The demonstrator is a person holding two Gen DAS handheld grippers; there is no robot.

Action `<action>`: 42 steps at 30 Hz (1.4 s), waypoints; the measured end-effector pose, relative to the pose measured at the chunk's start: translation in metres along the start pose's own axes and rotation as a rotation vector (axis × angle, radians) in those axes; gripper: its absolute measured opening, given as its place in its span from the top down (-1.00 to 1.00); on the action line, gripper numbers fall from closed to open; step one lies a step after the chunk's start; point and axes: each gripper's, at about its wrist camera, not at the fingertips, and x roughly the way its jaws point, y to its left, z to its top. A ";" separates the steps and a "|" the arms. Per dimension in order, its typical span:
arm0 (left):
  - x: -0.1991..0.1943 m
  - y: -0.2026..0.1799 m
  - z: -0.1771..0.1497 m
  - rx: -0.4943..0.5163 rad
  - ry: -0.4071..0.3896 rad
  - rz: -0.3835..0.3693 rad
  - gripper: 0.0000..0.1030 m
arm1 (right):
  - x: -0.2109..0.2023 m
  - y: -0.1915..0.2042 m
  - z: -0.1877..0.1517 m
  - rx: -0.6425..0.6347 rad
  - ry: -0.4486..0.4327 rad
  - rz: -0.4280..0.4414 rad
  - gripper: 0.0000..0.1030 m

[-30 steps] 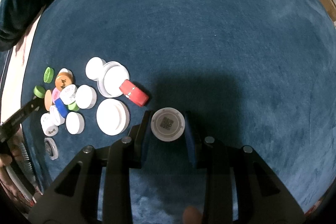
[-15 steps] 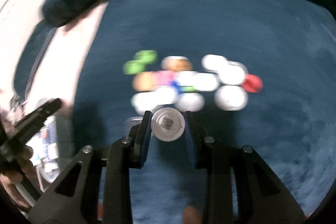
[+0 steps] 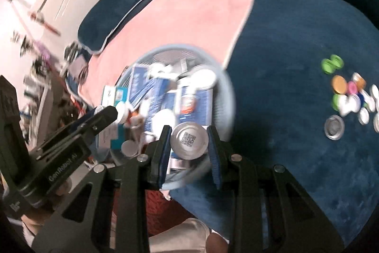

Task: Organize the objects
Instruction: 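Carry both held QR-printed caps over the blue mesh basket, then open the right gripper over the basket while the left gripper releases its cap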

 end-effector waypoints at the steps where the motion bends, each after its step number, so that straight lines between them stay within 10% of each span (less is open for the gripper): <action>1: 0.002 0.007 -0.002 -0.008 0.005 0.000 0.42 | 0.003 0.005 0.000 -0.009 0.004 -0.003 0.40; 13: 0.026 0.015 0.000 0.016 0.040 -0.017 0.18 | 0.036 0.023 0.013 0.042 0.022 0.026 0.31; 21: 0.024 0.041 -0.001 -0.054 0.050 0.037 -0.92 | 0.022 0.021 0.012 -0.012 -0.009 -0.125 -1.00; 42: 0.019 0.030 -0.005 0.005 0.042 0.134 -0.98 | 0.017 0.016 0.001 -0.068 0.012 -0.179 -1.00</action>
